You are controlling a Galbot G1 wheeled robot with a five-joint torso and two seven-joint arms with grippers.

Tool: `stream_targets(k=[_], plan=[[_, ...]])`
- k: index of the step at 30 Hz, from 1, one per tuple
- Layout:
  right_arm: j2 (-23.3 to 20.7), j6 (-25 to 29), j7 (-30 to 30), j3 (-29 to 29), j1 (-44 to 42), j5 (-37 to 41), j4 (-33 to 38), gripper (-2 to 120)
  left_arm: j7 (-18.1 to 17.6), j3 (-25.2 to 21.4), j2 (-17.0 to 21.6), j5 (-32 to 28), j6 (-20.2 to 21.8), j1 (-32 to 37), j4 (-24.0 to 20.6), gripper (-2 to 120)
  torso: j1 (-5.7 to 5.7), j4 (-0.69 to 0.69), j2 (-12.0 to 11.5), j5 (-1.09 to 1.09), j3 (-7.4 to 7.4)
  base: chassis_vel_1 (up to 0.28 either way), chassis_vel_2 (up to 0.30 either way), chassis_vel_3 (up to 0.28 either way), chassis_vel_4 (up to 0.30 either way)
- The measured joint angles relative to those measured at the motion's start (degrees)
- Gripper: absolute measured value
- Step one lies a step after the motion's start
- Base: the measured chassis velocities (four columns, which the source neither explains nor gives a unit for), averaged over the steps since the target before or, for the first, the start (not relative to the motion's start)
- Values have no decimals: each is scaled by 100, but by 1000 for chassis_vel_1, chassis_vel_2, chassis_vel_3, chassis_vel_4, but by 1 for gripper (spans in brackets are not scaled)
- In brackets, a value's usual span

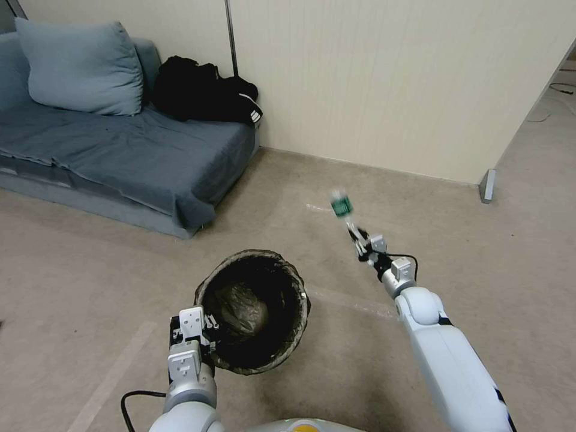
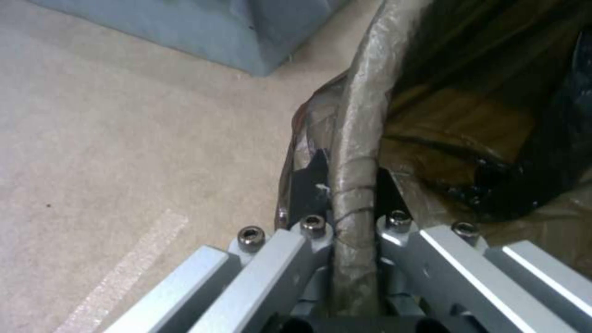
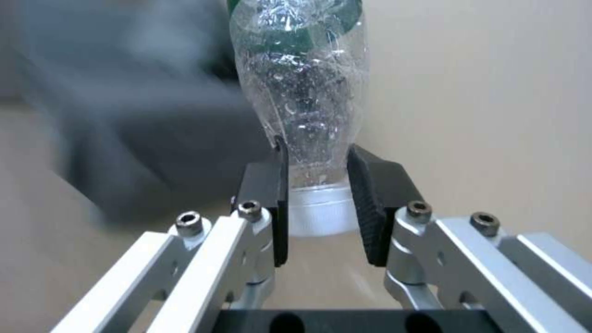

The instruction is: Pick up the trash bin, then pick up the garbage from the floor and place it into the trash bin.

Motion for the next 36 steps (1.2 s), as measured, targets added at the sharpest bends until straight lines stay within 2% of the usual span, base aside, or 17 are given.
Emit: stream_targets(k=[3, 4, 6, 7, 9, 13, 17, 31, 36], plan=[[-111, 221, -328, -296, -696, 284, 1242, 19, -8, 1, 88, -113, 74, -77, 67, 0, -1, -2, 0, 0, -1, 0, 0, 0, 0], [-111, 221, -328, -296, -696, 284, 1242, 19, -8, 1, 88, -113, 74, -77, 67, 0, -1, -2, 0, 0, -1, 0, 0, 0, 0], [-240, 378, -417, -693, -1219, 293, 1809, 19, -13, 40, 100, -151, 101, -122, 111, 0, -1, -2, 0, -2, -1, 0, 0, 0, 0], [-240, 378, -417, -693, -1219, 293, 1809, 19, -13, 40, 100, -151, 101, -122, 111, 0, -1, -2, 0, -2, -1, 0, 0, 0, 0], [-345, 466, -409, -1076, -1585, 188, 2037, 19, -21, 95, 95, -155, 108, -164, 136, 0, -1, -2, 0, -2, -1, 0, 0, 0, 0], [-405, 532, -338, -1517, -1826, -82, 2018, 19, -22, 174, 101, -182, 147, -194, 135, 0, -1, -2, 0, -1, -1, 0, 0, 0, 0], [-357, 561, -313, -1696, -1847, -248, 1775, 19, -23, 206, 116, -203, 173, -194, 72, 0, -1, -1, 0, 0, -1, 0, 0, 0, 0], [-219, 704, -304, -1721, -1784, -357, 918, 19, -26, 248, 119, -237, 224, -120, -170, 0, 0, -1, 0, 0, 0, 0, 0, 0, 0], [-276, 703, -256, -1628, -1795, -370, 893, 19, -27, 207, 132, -252, 225, -128, -176, 0, 0, -1, 0, 0, 0, 0, 0, 0, 0]])
